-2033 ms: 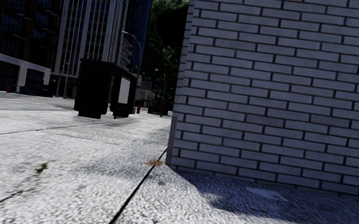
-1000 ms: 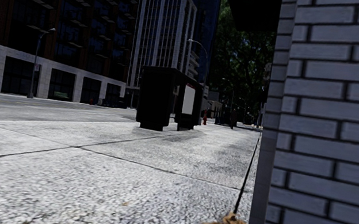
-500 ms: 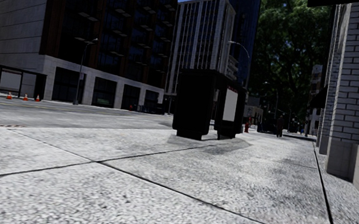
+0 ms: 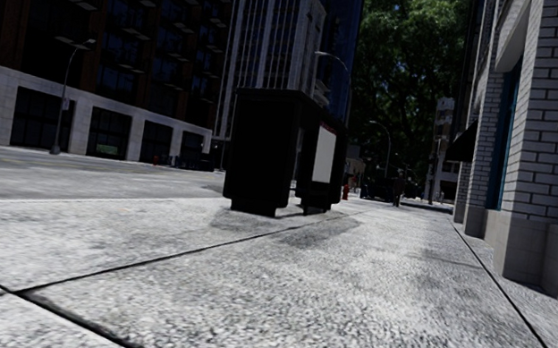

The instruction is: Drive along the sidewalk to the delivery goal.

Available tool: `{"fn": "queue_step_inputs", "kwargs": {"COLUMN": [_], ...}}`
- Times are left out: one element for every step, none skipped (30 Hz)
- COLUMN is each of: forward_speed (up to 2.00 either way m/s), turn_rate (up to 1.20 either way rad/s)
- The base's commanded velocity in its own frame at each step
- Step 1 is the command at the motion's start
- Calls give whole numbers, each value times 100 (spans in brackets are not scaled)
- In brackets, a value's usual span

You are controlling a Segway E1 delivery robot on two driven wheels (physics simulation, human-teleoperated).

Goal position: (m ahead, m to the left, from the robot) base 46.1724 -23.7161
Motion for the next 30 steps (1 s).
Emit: {"fn": "queue_step_inputs", "kwargs": {"forward_speed": [200,200,200,200,200,200,200,200,200,200,200,200,200,200,200,200,200,200,200,200,200,200,200,200,200,200,200,200,200,200], "turn_rate": [-61,-62,-62,-62,-62,-62,-62,-62,-62,-62,-62,-62,-62,-62,-61,-61,-61,-60,-58,-58,-56,-47,-47,-22,-11,0,0,0,0,0]}}
